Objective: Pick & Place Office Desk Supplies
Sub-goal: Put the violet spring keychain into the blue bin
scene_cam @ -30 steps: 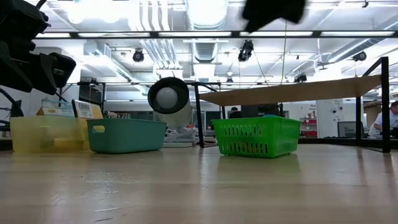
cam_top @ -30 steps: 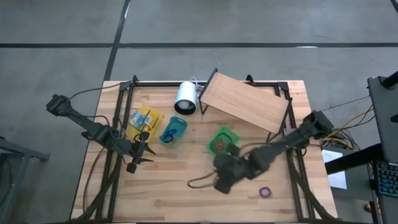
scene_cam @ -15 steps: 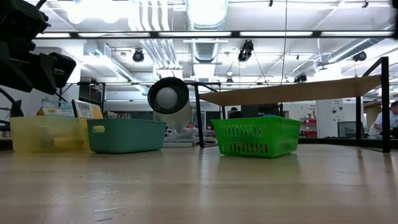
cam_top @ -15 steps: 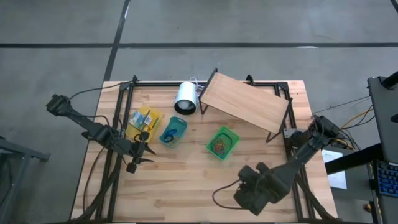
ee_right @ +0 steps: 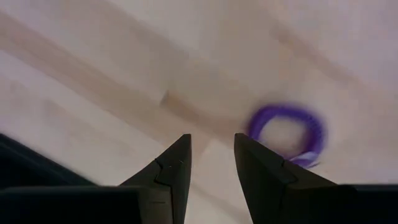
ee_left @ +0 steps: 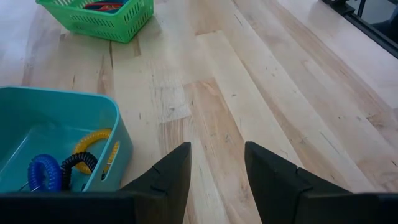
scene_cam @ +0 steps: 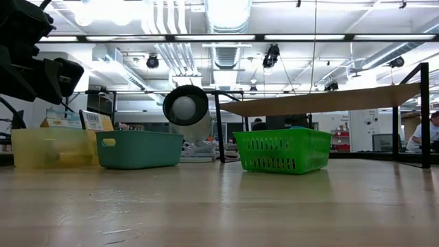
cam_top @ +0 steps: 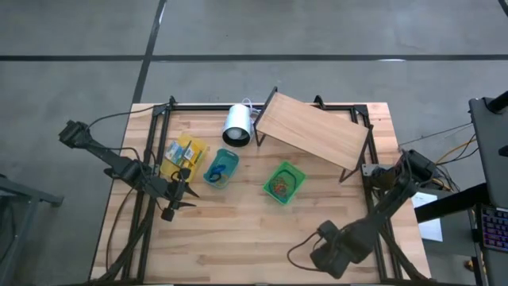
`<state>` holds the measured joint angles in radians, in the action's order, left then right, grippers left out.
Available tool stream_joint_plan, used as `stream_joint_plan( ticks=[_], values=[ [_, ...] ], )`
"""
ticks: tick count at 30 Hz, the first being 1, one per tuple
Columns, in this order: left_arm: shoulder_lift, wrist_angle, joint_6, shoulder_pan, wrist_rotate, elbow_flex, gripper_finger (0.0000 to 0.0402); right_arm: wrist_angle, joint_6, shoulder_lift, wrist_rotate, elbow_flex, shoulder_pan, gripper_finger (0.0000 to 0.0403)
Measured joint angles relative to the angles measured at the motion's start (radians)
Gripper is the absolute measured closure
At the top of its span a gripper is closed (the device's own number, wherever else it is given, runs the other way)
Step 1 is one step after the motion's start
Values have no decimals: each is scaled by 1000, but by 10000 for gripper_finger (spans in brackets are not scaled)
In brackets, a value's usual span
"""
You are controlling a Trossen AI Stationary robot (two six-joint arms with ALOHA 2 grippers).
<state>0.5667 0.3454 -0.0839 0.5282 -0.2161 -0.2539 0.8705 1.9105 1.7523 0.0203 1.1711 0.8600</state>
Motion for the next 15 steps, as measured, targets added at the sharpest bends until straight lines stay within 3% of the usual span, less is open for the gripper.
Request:
stream_joint_plan(
  ticks=[6,15],
  values=[
    [0,0,0,0,0,0,249,-205,55,0,-41,-96,42,282],
    [0,0,0,0,0,0,249,-215,80,0,-48,-137,52,282]
  ],
)
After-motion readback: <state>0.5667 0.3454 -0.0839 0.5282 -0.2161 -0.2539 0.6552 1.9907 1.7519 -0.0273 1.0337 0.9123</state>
